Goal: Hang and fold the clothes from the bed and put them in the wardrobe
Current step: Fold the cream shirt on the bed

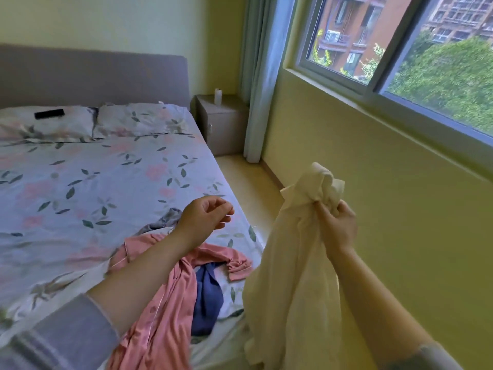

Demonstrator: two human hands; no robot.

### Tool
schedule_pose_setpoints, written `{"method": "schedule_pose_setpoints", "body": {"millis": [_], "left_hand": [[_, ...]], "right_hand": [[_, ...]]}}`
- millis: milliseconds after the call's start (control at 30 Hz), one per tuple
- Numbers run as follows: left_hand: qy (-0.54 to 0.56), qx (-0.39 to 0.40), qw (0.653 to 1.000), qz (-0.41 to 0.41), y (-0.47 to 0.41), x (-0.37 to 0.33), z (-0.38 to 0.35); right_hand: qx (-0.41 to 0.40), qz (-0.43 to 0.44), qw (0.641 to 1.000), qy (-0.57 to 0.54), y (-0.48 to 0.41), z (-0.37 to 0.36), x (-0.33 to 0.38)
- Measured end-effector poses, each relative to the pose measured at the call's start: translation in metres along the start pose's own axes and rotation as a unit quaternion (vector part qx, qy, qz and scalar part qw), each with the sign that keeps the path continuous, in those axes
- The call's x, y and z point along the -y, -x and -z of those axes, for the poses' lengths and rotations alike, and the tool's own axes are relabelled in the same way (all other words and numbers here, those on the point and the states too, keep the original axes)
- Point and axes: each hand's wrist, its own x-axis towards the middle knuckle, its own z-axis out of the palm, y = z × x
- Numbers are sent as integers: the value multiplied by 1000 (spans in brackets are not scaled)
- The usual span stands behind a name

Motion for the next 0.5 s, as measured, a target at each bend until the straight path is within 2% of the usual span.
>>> {"method": "schedule_pose_setpoints", "body": {"millis": [133,200,267,433,500], "left_hand": [[-28,-45,998,45,-37,45,-11],[-94,-68,992,49,-55,77,-24],[-163,-73,981,74,-66,114,-42],[-198,-78,967,141,-99,205,-60],[-248,-66,955,147,-108,246,-60]], "right_hand": [[25,-79,996,19,-46,-20,-61],[43,-112,992,29,-75,-31,-95],[61,-147,986,42,-96,-40,-133],[108,-218,969,33,-126,-95,-214],[129,-244,961,26,-122,-117,-246]]}}
